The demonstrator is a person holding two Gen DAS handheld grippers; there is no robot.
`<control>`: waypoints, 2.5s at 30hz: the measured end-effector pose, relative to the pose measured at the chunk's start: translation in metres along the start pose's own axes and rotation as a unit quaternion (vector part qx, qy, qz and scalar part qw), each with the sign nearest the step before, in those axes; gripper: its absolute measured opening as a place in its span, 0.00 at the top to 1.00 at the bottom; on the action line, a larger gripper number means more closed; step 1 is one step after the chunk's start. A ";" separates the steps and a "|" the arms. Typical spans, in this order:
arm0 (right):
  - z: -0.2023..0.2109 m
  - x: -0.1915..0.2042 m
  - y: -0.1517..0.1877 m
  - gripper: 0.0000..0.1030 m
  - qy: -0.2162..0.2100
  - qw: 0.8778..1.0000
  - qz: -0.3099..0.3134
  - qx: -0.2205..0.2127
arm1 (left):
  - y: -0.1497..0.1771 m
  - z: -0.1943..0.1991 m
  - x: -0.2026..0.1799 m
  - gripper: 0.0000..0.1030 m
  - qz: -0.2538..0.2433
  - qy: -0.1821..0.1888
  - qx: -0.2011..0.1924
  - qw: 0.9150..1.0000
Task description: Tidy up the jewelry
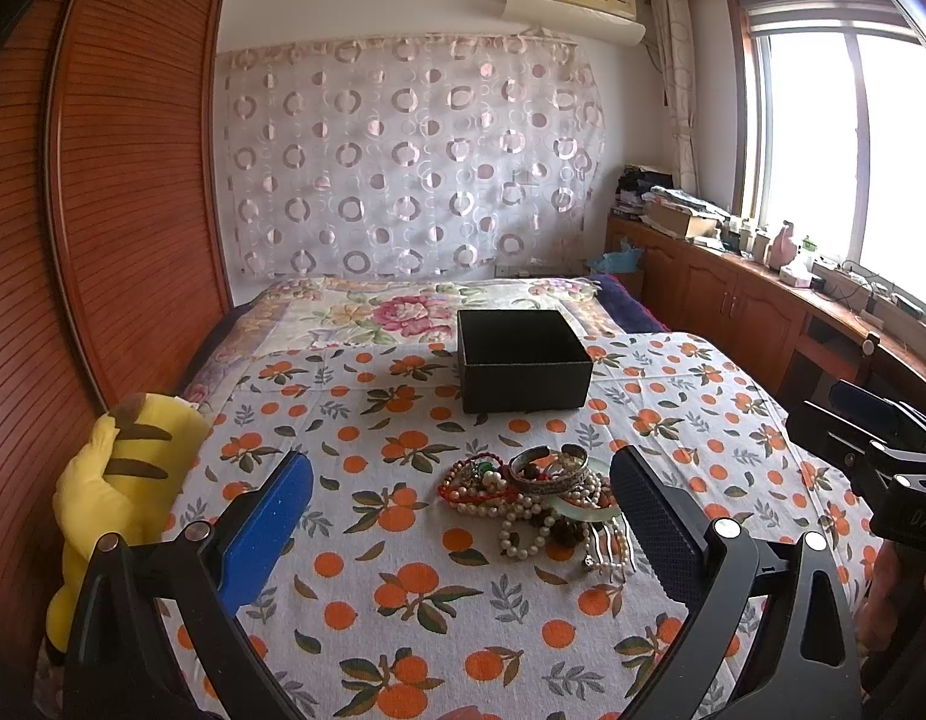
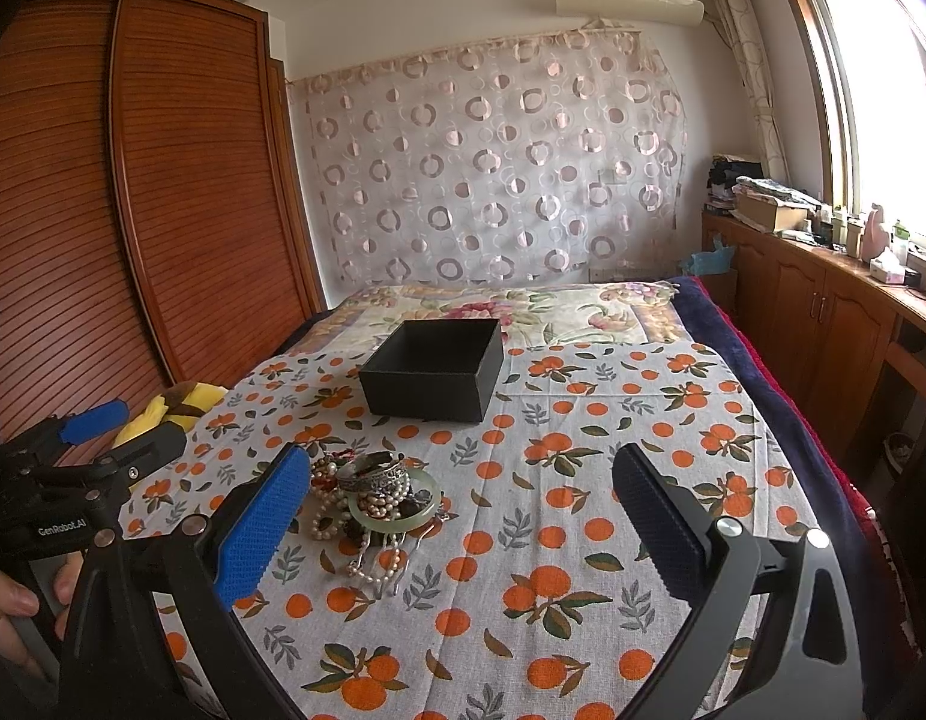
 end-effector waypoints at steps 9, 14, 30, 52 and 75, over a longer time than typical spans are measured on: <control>0.001 0.000 0.001 0.01 0.000 1.000 0.000 0.001 | 0.000 0.000 0.000 0.07 0.001 0.000 0.000 1.000; -0.001 0.001 0.002 0.01 -0.002 1.000 0.003 0.006 | 0.007 -0.003 -0.001 0.07 0.003 0.000 0.004 1.000; -0.040 0.003 0.028 0.16 -0.037 0.996 0.039 0.065 | 0.027 -0.060 0.000 0.07 -0.009 0.053 0.078 0.995; -0.074 0.007 0.063 0.33 -0.061 0.989 0.065 0.120 | 0.027 -0.155 -0.059 0.22 -0.062 0.178 0.192 0.963; -0.082 0.006 0.070 0.33 -0.064 0.988 0.055 0.131 | 0.031 -0.194 -0.065 0.43 -0.096 0.198 0.242 0.945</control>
Point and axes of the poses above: each gripper's, at about its wrist camera, not at the fingertips, and z roughly against the way its jaws point, x to its left, y to its underside, the point moved 5 cm from there along -z, roughly the way its jaws point, and after that the axes turned 1 degree about -y, right-handed, at the moved point
